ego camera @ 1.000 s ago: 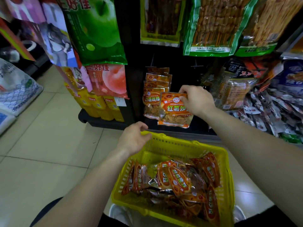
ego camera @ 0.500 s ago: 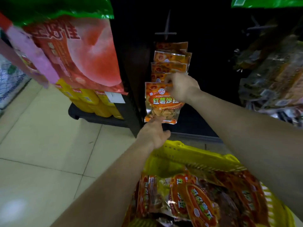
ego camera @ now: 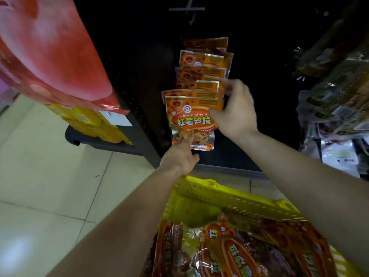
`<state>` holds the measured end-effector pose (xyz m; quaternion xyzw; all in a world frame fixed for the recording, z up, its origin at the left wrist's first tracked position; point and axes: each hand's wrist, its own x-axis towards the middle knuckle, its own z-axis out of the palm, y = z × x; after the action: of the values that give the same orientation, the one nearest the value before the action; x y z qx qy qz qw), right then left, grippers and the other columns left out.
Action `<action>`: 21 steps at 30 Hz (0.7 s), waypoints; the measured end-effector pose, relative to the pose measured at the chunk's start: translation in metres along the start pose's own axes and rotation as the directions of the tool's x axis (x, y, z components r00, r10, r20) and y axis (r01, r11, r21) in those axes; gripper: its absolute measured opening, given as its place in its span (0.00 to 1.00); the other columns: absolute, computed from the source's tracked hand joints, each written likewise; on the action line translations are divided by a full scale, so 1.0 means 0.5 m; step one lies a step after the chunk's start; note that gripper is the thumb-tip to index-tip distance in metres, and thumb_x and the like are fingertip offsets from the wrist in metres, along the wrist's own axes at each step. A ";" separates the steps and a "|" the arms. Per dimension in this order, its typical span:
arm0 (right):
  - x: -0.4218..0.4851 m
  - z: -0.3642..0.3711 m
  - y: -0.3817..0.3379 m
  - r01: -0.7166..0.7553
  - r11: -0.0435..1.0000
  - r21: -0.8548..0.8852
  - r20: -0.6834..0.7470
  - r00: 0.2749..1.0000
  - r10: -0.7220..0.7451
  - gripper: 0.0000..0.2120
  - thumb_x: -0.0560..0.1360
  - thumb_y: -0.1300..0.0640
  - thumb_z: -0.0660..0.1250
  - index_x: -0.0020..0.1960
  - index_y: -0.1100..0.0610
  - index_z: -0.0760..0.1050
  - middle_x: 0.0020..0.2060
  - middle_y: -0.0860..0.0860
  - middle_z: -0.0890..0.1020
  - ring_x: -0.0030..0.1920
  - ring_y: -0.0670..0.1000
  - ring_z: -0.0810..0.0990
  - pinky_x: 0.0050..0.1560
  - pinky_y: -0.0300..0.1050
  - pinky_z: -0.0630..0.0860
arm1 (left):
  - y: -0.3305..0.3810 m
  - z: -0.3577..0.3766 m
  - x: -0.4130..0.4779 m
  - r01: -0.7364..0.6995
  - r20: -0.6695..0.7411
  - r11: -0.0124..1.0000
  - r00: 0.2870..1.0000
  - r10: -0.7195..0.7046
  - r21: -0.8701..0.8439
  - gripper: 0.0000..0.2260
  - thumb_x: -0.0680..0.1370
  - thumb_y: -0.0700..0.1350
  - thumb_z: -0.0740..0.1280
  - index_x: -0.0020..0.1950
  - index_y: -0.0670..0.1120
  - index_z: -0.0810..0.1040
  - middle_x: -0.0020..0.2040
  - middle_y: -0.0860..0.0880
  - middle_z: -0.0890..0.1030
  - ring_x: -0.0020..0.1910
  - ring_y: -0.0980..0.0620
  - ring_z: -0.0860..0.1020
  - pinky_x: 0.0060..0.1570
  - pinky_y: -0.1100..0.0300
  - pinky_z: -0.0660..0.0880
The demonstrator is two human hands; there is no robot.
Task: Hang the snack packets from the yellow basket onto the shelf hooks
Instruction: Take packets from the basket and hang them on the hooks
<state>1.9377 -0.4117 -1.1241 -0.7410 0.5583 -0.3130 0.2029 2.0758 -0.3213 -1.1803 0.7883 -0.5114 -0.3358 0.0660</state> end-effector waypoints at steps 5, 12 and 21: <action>-0.089 0.024 0.076 -0.325 0.945 0.046 0.387 0.878 0.283 0.04 0.77 0.51 0.69 0.50 0.49 0.77 0.48 0.47 0.82 0.51 0.50 0.82 0.45 0.43 0.75 | -0.009 0.000 0.014 -0.022 -0.010 1.000 1.000 0.022 -0.006 0.33 0.79 0.51 0.67 0.80 0.62 0.54 0.76 0.48 0.67 0.70 0.44 0.71 0.67 0.48 0.71; -0.104 0.082 0.073 -0.338 0.931 0.136 0.573 0.794 0.204 0.27 0.82 0.58 0.61 0.77 0.41 0.63 0.67 0.47 0.76 0.50 0.45 0.79 0.41 0.38 0.74 | -0.002 0.000 0.033 -0.027 -0.066 1.000 0.997 0.028 0.012 0.32 0.80 0.51 0.66 0.80 0.61 0.54 0.77 0.48 0.66 0.72 0.44 0.69 0.67 0.48 0.71; -0.131 0.039 0.065 -0.280 0.958 0.066 0.589 0.786 0.189 0.21 0.79 0.58 0.64 0.69 0.42 0.73 0.62 0.47 0.80 0.53 0.49 0.80 0.53 0.45 0.77 | 0.008 -0.008 -0.015 -0.048 -0.034 0.999 0.998 0.048 0.005 0.29 0.77 0.52 0.67 0.77 0.61 0.62 0.71 0.48 0.73 0.66 0.45 0.74 0.63 0.48 0.74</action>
<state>1.9166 -0.3595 -1.1748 -0.7080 0.5333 -0.0870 0.4547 2.0734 -0.3180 -1.1720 0.7815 -0.5295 -0.3198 0.0811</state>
